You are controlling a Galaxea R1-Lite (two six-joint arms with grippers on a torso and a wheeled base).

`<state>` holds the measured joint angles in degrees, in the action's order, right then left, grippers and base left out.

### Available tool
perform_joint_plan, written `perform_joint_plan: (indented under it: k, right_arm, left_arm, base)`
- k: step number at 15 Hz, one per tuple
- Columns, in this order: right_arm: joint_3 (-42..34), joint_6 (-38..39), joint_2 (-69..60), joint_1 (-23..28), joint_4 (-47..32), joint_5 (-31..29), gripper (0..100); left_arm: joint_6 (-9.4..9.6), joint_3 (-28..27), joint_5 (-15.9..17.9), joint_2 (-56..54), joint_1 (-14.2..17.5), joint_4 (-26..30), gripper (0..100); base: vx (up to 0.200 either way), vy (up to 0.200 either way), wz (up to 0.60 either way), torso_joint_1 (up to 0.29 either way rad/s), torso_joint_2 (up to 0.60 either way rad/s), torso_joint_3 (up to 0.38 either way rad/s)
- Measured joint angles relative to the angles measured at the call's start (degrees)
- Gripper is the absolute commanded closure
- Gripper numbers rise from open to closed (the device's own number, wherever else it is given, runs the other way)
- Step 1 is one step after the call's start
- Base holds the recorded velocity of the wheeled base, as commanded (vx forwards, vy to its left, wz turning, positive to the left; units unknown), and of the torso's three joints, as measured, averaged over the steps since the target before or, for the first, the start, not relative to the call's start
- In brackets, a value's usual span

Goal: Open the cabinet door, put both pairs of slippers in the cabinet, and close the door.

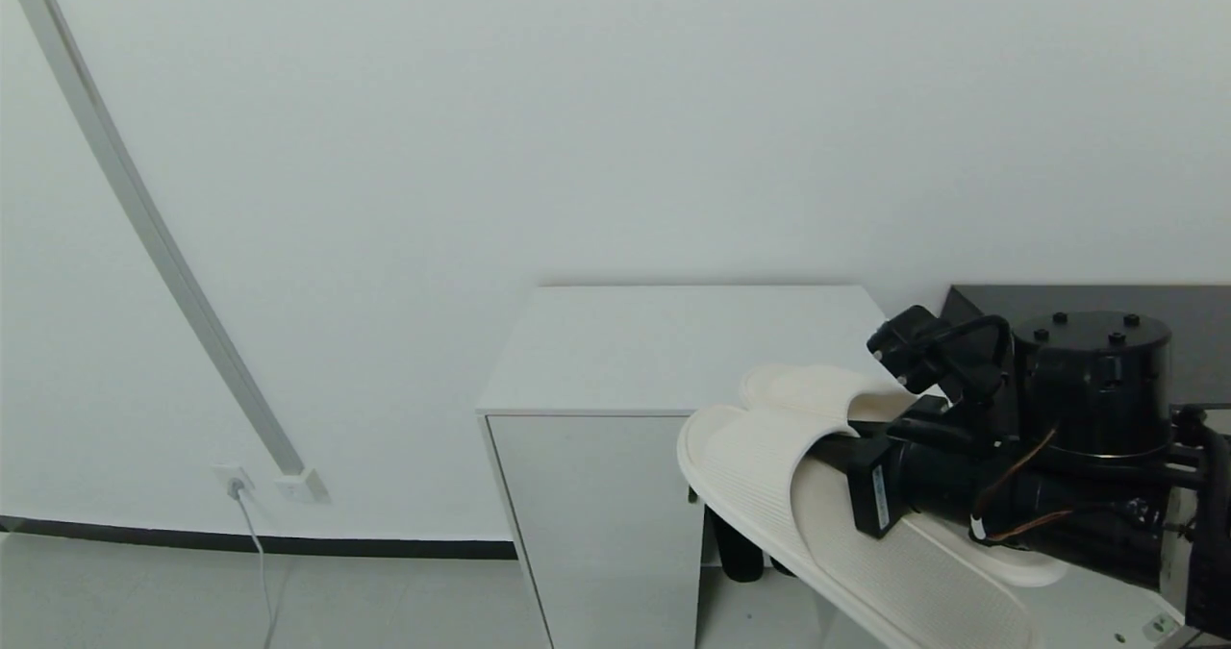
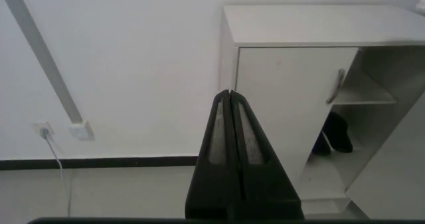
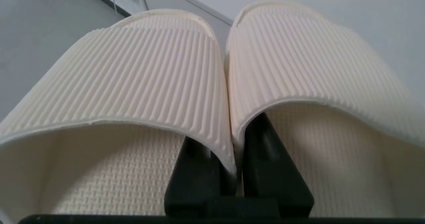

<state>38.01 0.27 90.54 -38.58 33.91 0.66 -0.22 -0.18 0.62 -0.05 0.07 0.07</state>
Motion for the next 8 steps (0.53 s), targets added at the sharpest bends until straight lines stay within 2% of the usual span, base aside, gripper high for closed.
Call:
perform_joint_plan:
  k: [4,8]
  right_arm:
    - [-0.22,-0.59,0.33,0.05,0.16,0.18,100]
    - [-0.33,-0.6,0.48,0.0,0.05,0.18,100]
  left_arm:
    - [0.0,0.0,0.02,0.0,-0.02,-0.02,100]
    - [0.0,0.0,0.06,0.0,0.04,0.0,100]
  base:
    - [0.0,-0.2,0.0,0.002,0.0,0.001]
    - [0.0,0.0,0.0,0.0,0.0,0.0]
